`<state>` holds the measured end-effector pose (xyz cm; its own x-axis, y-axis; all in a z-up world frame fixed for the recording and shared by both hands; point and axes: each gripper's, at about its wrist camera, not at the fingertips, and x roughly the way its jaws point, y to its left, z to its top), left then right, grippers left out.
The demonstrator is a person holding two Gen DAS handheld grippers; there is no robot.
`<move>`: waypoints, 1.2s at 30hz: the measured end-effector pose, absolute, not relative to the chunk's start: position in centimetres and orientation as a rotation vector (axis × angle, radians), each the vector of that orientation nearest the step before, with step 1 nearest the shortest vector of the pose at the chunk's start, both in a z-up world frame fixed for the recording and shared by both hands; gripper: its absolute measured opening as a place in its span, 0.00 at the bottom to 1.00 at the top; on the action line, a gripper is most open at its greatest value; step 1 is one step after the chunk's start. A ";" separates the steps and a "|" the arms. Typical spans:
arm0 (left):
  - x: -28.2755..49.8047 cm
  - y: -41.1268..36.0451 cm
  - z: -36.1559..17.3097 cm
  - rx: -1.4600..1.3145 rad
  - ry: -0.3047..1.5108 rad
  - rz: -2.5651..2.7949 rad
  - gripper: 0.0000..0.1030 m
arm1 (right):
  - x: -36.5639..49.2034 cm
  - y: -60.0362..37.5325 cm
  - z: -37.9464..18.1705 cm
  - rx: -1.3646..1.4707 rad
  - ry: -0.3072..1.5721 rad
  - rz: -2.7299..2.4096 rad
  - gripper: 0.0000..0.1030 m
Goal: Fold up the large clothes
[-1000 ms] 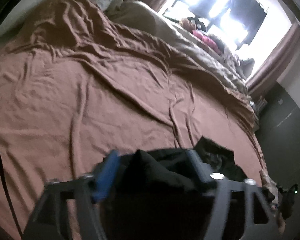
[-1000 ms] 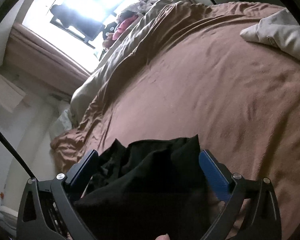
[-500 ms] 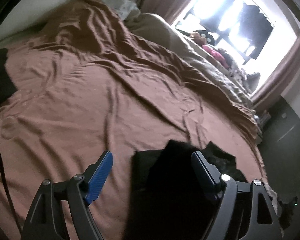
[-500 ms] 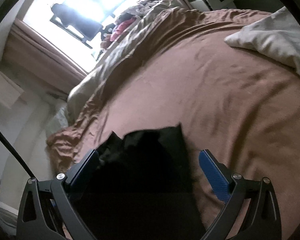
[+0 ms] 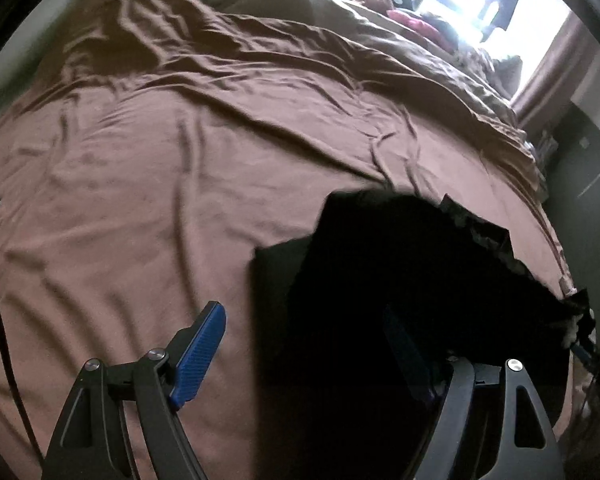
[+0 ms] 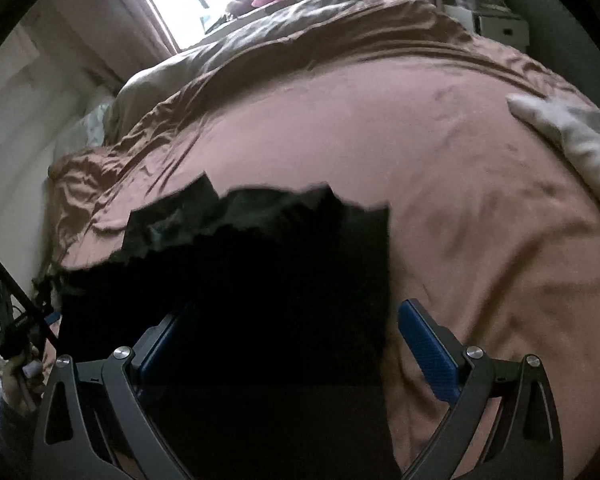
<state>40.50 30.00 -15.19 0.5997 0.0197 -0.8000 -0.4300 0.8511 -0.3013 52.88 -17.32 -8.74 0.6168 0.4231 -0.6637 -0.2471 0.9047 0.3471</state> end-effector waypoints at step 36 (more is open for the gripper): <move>31.6 27.0 -17.5 -0.480 0.936 0.203 0.06 | 47.9 -20.4 -12.1 0.230 0.885 0.439 0.16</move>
<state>31.63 27.01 -17.54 0.5839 -0.0375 -0.8109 -0.3704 0.8766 -0.3073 47.88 -20.44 -12.13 0.5526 0.4604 -0.6947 -0.2740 0.8876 0.3703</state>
